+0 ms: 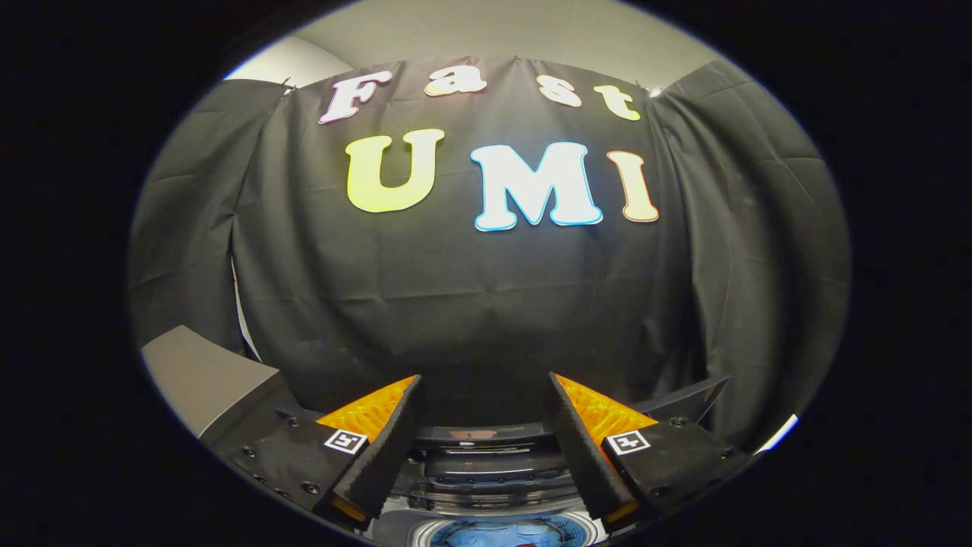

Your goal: Put the clothes into the washing machine and then close the washing machine lid.

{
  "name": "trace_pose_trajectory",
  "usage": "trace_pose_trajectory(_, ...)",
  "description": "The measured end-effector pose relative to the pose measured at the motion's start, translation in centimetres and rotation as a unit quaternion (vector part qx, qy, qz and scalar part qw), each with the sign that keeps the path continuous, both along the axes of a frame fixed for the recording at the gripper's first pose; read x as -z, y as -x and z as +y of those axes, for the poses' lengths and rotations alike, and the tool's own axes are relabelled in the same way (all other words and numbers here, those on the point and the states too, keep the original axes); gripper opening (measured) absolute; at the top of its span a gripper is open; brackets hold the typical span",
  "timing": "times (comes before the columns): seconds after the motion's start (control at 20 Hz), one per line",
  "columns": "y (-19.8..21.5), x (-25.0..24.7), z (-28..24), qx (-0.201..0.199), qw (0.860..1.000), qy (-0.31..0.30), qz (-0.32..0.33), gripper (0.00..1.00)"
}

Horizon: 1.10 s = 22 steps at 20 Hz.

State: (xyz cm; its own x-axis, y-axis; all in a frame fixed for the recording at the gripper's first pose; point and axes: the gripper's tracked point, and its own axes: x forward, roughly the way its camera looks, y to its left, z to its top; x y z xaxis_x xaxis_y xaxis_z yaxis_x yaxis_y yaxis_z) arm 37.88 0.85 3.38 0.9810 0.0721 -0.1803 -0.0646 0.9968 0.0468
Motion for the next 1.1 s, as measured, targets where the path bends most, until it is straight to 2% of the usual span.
trace_pose_trajectory(1.1,6.8,1.0,-0.4,-0.009,1.000,0.010,-0.028,0.98)
